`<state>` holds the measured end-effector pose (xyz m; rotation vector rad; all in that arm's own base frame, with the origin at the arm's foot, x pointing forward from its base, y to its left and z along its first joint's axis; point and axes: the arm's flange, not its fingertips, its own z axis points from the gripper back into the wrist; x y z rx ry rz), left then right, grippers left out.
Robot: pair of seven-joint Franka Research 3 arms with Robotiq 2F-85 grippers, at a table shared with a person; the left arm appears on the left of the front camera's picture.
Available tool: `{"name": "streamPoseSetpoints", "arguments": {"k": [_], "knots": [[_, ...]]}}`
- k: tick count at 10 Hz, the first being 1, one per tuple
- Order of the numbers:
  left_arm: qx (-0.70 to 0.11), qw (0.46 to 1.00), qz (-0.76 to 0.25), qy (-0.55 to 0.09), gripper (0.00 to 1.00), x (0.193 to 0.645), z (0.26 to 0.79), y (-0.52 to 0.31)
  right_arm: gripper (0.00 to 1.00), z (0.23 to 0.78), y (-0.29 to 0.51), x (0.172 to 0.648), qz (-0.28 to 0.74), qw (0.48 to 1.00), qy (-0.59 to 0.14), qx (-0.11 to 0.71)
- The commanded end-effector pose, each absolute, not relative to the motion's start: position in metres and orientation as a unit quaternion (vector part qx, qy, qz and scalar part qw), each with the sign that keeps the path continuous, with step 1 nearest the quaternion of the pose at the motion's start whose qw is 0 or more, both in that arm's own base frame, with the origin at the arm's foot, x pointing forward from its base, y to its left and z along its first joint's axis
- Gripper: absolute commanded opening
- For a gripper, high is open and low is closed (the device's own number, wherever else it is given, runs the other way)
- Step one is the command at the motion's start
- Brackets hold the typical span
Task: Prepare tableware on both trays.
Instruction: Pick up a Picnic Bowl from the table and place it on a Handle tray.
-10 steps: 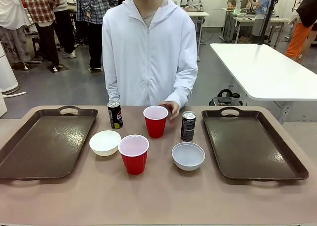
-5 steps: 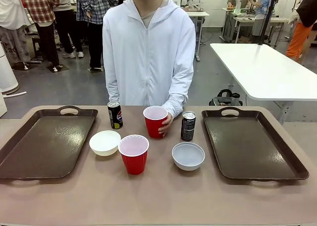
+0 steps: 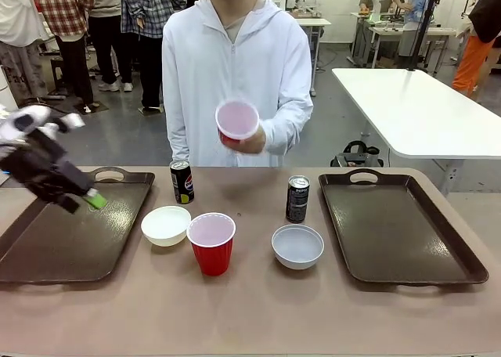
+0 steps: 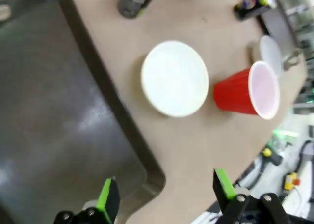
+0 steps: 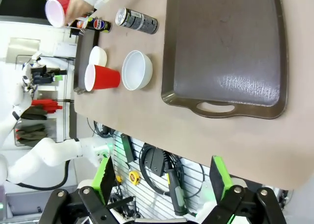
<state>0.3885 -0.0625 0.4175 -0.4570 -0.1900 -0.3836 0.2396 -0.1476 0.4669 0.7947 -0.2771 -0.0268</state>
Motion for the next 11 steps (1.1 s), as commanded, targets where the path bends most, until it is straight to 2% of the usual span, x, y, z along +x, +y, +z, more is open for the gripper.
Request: {"name": "streamPoseSetpoints", "arguments": {"k": [1,5,6,7,10,11], "knots": [[-0.138,0.969,-0.19,-0.077,1.0,0.408,0.402,-0.098,1.0,0.466,-0.147,0.239,-0.011,0.909,-0.136,0.394],[-0.038,0.977,-0.198,-0.069,1.0,0.43,0.4,-0.158,1.0,0.466,-0.147,0.239,-0.011,0.909,-0.136,0.394],[-0.045,0.976,-0.205,-0.054,1.0,0.427,0.402,-0.16,1.0,0.466,-0.147,0.239,-0.011,0.909,-0.136,0.394],[-0.058,0.974,-0.205,-0.078,1.0,0.422,0.392,-0.149,1.0,0.466,-0.147,0.239,-0.011,0.909,-0.136,0.394],[-0.05,0.975,-0.205,-0.07,1.0,0.427,0.394,-0.153,1.0,0.466,-0.147,0.239,-0.011,0.909,-0.136,0.394],[-0.043,0.971,-0.22,-0.086,1.0,0.432,0.383,-0.157,1.0,0.466,-0.147,0.239,-0.011,0.909,-0.136,0.394]]}}
